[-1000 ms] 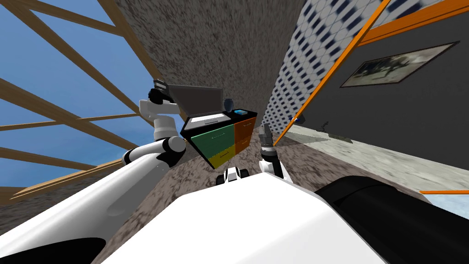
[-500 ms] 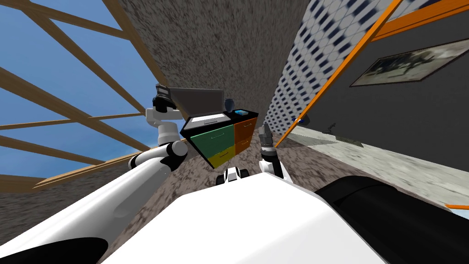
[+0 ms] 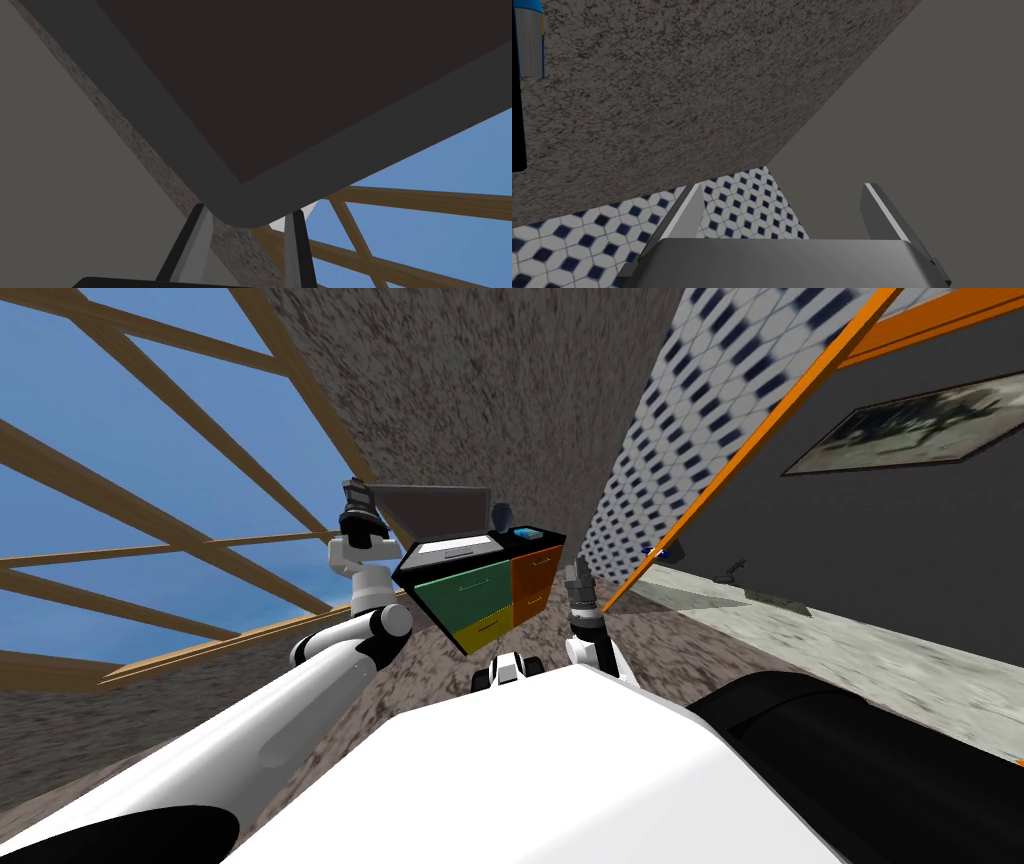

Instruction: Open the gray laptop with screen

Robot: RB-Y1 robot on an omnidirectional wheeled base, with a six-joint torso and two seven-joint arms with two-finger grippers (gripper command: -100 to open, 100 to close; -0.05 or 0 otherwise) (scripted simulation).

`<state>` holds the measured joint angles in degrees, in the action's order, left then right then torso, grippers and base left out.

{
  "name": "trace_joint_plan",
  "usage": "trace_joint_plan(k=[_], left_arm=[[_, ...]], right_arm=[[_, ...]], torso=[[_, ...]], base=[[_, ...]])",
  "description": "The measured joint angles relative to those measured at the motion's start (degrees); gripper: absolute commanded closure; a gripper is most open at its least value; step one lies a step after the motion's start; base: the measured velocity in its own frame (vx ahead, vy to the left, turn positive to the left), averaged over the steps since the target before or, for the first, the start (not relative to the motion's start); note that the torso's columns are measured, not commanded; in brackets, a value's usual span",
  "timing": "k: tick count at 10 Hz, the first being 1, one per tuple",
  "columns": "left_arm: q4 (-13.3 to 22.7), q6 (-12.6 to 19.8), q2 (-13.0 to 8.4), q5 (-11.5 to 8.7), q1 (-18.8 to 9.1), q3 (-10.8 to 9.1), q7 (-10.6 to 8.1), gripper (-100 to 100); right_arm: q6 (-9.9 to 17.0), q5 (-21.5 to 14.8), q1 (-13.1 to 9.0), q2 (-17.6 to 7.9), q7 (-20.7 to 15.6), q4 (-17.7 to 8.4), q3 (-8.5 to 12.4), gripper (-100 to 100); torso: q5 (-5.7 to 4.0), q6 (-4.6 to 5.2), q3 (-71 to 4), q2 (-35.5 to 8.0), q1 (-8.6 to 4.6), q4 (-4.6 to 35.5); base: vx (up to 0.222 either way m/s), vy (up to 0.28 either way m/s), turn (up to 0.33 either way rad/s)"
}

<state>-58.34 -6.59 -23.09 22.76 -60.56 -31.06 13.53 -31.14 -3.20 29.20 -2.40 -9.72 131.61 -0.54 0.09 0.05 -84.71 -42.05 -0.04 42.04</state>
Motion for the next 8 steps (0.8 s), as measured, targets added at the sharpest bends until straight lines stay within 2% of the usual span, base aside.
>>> trace_joint_plan(k=[6,7,8], left_arm=[[-2.1,-7.9,1.2,-1.1,5.1,-0.59,-0.85,100],[-2.0,-9.6,1.4,-1.2,5.7,-0.85,-0.93,100],[-1.9,-10.0,1.4,-1.2,5.7,-0.9,-0.91,100]], right_arm=[[0.0,0.0,0.0,0.0,0.0,0.0,0.0,0],[0.0,0.0,0.0,0.0,0.0,0.0,0.0,0],[0.0,0.0,0.0,0.0,0.0,0.0,0.0,0]], torso=[[-0.05,-0.08,0.1,-0.2,0.01,0.2],[-0.09,-0.03,0.1,-0.2,0.01,0.2],[-0.12,0.0,0.1,-0.2,0.05,0.3]], base=[[0.005,-0.039,0.044],[-0.001,-0.023,0.014],[0.027,-0.001,0.013]])
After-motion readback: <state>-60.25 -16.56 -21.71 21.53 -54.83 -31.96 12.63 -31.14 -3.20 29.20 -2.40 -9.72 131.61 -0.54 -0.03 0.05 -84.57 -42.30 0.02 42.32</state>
